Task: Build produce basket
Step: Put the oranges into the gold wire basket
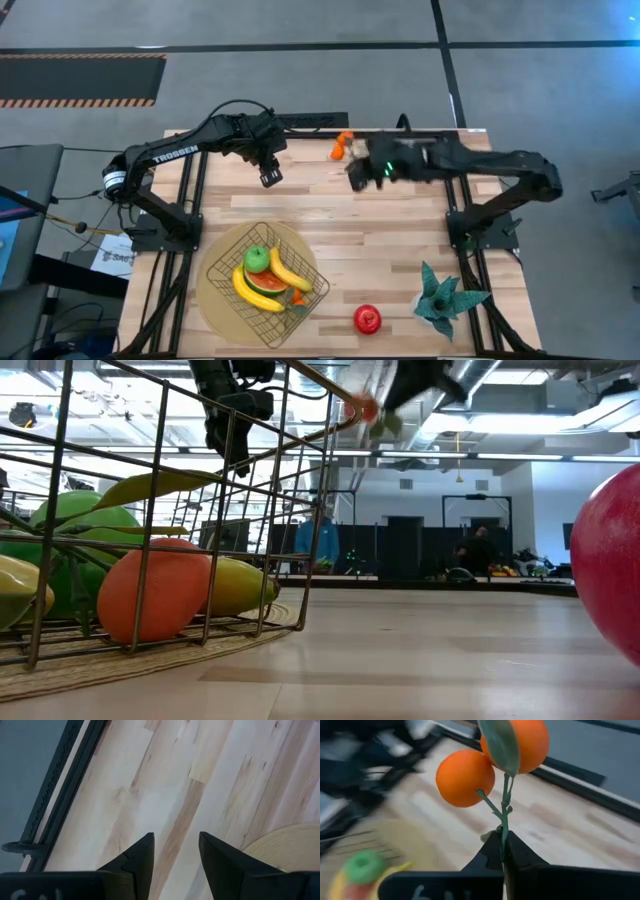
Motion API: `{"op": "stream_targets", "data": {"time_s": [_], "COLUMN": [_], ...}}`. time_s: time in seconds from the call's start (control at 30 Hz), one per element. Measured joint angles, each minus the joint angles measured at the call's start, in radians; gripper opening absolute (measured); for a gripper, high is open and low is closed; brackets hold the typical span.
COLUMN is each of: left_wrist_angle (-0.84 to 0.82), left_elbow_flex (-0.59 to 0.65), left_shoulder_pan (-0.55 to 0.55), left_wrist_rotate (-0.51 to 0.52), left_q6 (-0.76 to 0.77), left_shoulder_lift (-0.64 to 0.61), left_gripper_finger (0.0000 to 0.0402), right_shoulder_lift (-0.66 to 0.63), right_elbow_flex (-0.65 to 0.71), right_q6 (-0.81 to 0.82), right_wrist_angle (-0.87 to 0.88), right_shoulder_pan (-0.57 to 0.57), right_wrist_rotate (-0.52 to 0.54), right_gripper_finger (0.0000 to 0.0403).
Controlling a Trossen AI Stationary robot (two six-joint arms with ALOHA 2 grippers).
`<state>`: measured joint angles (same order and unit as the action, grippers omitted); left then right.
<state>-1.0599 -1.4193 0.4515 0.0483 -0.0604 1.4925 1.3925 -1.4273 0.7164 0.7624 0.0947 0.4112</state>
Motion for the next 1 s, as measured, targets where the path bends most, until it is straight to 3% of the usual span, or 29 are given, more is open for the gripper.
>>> {"op": "stream_targets", "data": {"time_s": [0.2, 0.33, 0.47, 0.7, 1.0], "left_wrist_angle": [0.01, 0.022, 0.02, 0.013, 0.105], "left_elbow_flex": [0.0, 0.0, 0.0, 0.0, -0.001], "left_shoulder_pan": [-0.002, -0.028, -0.085, -0.217, -0.466], "left_wrist_rotate": [-0.01, -0.079, -0.104, -0.1, 0.035], "left_q6": [0.014, 0.044, 0.069, 0.177, 0.385], "left_shoulder_lift": [0.0, 0.0, -0.004, -0.039, -0.13], "left_gripper_finger": [0.0144, 0.0144, 0.0144, 0.0144, 0.0144], "right_shoulder_lift": [-0.03, -0.03, -0.02, 0.025, 0.118], "right_elbow_flex": [0.0, 0.0, 0.0, 0.001, 0.002], "right_q6": [0.084, 0.103, 0.102, 0.01, -0.055], "right_wrist_angle": [0.004, 0.006, -0.009, -0.091, -0.169], "right_shoulder_pan": [-0.223, -0.311, -0.369, -0.48, -0.527], "right_wrist_rotate": [0.188, 0.24, 0.238, 0.142, 0.059], "right_gripper_finger": [0.0, 0.0, 0.0, 0.0, 0.0]}}
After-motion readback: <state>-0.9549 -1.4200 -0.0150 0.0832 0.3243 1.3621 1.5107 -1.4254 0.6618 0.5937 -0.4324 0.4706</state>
